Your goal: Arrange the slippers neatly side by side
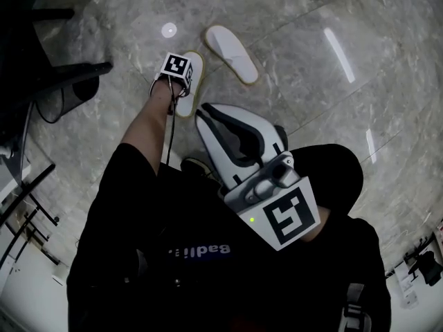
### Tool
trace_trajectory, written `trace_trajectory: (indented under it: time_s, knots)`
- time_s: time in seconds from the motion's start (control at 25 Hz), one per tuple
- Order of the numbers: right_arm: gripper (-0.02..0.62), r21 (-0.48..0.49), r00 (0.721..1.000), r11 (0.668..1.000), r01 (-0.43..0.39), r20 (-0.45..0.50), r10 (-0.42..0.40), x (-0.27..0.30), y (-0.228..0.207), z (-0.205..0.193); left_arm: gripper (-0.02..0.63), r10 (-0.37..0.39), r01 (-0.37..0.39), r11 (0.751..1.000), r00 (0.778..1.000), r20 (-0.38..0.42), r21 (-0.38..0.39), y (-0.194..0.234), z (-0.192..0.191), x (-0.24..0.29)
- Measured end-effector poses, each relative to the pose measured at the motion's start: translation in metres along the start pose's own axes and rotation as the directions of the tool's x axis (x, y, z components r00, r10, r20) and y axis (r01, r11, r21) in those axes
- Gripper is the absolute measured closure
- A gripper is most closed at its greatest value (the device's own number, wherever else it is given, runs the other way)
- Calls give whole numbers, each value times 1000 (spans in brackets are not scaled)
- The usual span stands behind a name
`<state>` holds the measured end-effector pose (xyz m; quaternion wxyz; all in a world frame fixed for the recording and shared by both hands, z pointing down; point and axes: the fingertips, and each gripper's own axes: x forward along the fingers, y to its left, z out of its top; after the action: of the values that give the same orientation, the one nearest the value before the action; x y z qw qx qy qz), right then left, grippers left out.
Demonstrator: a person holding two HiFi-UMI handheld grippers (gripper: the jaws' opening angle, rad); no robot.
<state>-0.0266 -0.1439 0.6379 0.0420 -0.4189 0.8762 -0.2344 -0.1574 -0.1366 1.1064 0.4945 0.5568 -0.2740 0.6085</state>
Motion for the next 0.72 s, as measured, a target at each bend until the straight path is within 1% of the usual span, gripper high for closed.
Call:
trace_trajectory:
  time_s: [0.04, 0.12, 0.2, 0.32, 0.52, 0.64, 0.68, 0.72]
  knots:
    - [571, 4, 1000, 1000, -4, 2, 4, 0, -1, 1, 594, -33, 34, 999, 999, 25, -42, -5, 6, 0]
    - [571, -2, 1000, 1000, -17, -9, 17, -2, -2, -1, 594, -100, 110, 986, 992, 79, -127, -15, 19, -2]
    - [571, -3, 999, 1000, -20, -34, 20, -3, -6, -9, 594, -158, 181, 963, 979, 126, -198, -23, 29, -3]
    - [571, 2, 999, 1000, -4, -54, 4, -4, -17, -16, 594, -216, 254, 928, 963, 162, -273, -31, 37, 1]
    - [571, 12, 999, 1000, -5, -49, 6, -10, -26, -13, 594, -266, 321, 869, 945, 192, -376, -41, 44, 8]
    - [571, 7, 998, 1000, -19, -54, 19, -13, -23, -15, 594, -279, 353, 827, 933, 226, -438, -38, 46, 11]
    - [571, 6, 998, 1000, -18, -56, 19, -14, -24, -15, 594, -279, 359, 819, 931, 235, -448, -37, 48, 11]
    - [571, 7, 998, 1000, -16, -56, 16, -15, -25, -15, 594, -279, 361, 816, 930, 240, -452, -37, 50, 10]
